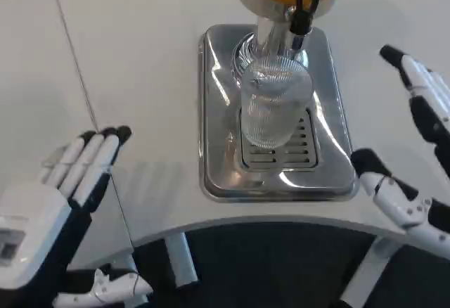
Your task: Grasp the cup under the faucet to collect the drink, then remove the cup.
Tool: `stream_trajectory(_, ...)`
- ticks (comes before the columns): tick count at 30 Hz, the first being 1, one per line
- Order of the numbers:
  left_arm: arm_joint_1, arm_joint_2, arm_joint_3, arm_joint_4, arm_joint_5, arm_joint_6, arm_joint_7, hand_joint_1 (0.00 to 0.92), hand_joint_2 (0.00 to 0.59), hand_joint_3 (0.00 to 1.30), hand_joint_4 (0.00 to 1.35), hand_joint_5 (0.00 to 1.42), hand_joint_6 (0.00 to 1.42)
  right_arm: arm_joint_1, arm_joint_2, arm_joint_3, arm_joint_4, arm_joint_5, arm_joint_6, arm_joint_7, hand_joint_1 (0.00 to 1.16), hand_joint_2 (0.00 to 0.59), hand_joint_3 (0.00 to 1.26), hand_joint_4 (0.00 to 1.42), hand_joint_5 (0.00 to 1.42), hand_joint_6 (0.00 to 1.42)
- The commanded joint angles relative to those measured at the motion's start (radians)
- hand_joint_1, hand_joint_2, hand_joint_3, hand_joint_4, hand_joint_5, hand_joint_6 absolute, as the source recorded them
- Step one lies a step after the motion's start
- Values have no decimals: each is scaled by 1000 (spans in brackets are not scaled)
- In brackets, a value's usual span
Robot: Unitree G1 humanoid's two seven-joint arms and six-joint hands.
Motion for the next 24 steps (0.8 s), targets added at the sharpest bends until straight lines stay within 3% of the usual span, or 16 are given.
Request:
stream_trajectory(1,51,-36,0,-79,67,19,-28,0,0,0,0,0,20,-61,-5,13,25,29,42,-14,303,454,0,0,0,26)
stream_trajectory(10,110,-72,-13,-121,122,-32,-11,0,1,0,0,0,0,-223,32,54,98,97,110,-63,343,481,0,0,0,0)
stream_trajectory(24,153,-116,-5,-139,140,-44,-17,0,26,0,0,0,21,-471,69,107,209,167,262,-128,349,463,0,0,0,0)
